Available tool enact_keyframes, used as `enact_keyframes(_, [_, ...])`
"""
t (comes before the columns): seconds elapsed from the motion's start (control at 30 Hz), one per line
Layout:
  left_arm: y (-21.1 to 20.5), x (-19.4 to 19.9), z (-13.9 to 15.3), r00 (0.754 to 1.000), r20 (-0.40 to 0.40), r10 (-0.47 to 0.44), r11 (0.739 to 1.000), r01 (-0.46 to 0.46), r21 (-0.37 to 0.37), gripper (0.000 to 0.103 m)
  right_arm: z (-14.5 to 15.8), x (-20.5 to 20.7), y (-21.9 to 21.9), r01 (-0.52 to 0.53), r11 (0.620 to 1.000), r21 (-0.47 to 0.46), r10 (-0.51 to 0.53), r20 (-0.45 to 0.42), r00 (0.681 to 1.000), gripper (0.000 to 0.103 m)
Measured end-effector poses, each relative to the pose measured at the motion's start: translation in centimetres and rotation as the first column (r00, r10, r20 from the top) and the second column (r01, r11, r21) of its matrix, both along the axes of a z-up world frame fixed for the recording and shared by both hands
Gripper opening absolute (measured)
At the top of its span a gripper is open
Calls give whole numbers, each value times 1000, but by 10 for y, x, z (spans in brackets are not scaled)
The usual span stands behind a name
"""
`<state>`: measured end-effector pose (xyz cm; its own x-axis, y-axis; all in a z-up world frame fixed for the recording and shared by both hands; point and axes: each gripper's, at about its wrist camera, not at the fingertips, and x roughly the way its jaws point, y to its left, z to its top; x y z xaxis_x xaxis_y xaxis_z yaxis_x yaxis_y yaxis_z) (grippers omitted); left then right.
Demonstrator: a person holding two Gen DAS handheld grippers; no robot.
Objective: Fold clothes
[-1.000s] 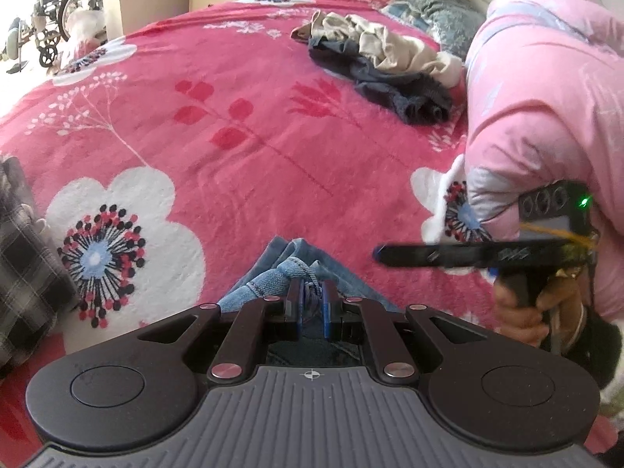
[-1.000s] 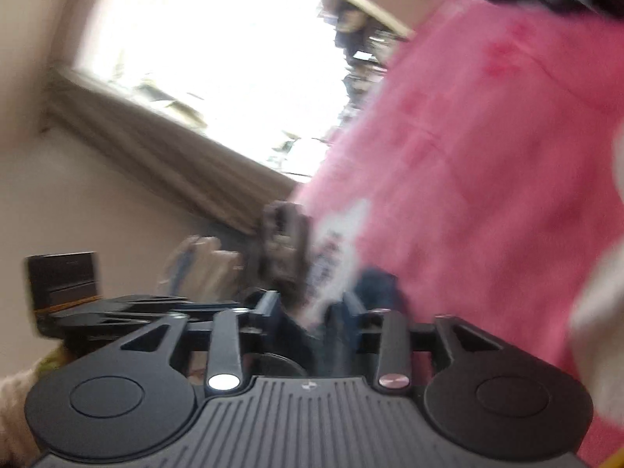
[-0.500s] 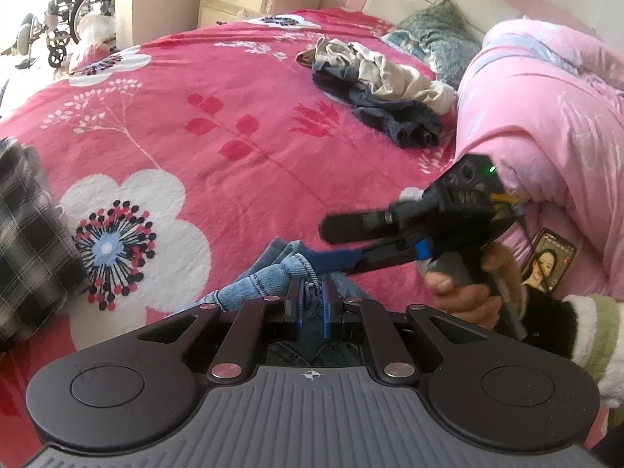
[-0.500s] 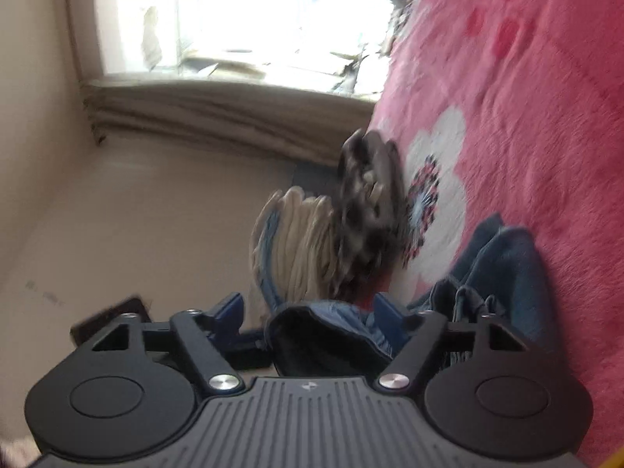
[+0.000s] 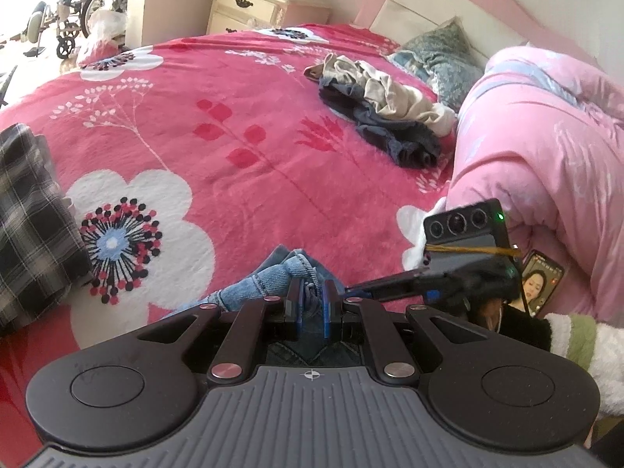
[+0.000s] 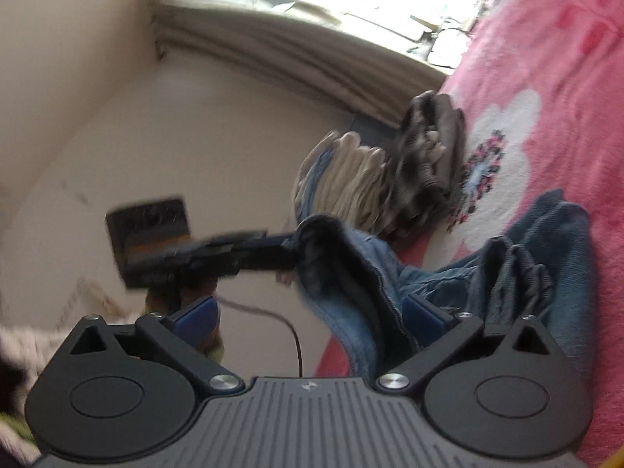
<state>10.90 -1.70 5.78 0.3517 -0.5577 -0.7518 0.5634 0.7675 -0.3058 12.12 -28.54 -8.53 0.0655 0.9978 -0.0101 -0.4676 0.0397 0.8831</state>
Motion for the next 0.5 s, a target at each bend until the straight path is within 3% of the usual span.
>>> enact_keyframes(0.13, [-1, 0, 1, 1000, 4, -7, 1000, 7, 1, 7, 18, -10, 13, 0, 993, -119, 14, 115, 993, 103])
enact_keyframes(0.2, [-1, 1, 2, 1000, 7, -7, 1000, 7, 2, 7, 28, -15, 22, 16, 980, -196, 20, 179, 984, 99])
enact_keyframes(0.27, [1, -1, 1, 1000, 7, -3, 1000, 3, -5, 7, 36, -20, 32, 42, 959, -279, 27, 241, 970, 89])
enact_keyframes(0.33, [2, -1, 2, 1000, 8, -1, 1000, 1, -11, 7, 41, -25, 38, 86, 929, -359, 28, 302, 953, 87])
enact_keyframes(0.5, [4, -2, 2, 1000, 13, -3, 1000, 3, -17, 7, 37, -27, 44, 148, 896, -419, -7, 320, 948, 87])
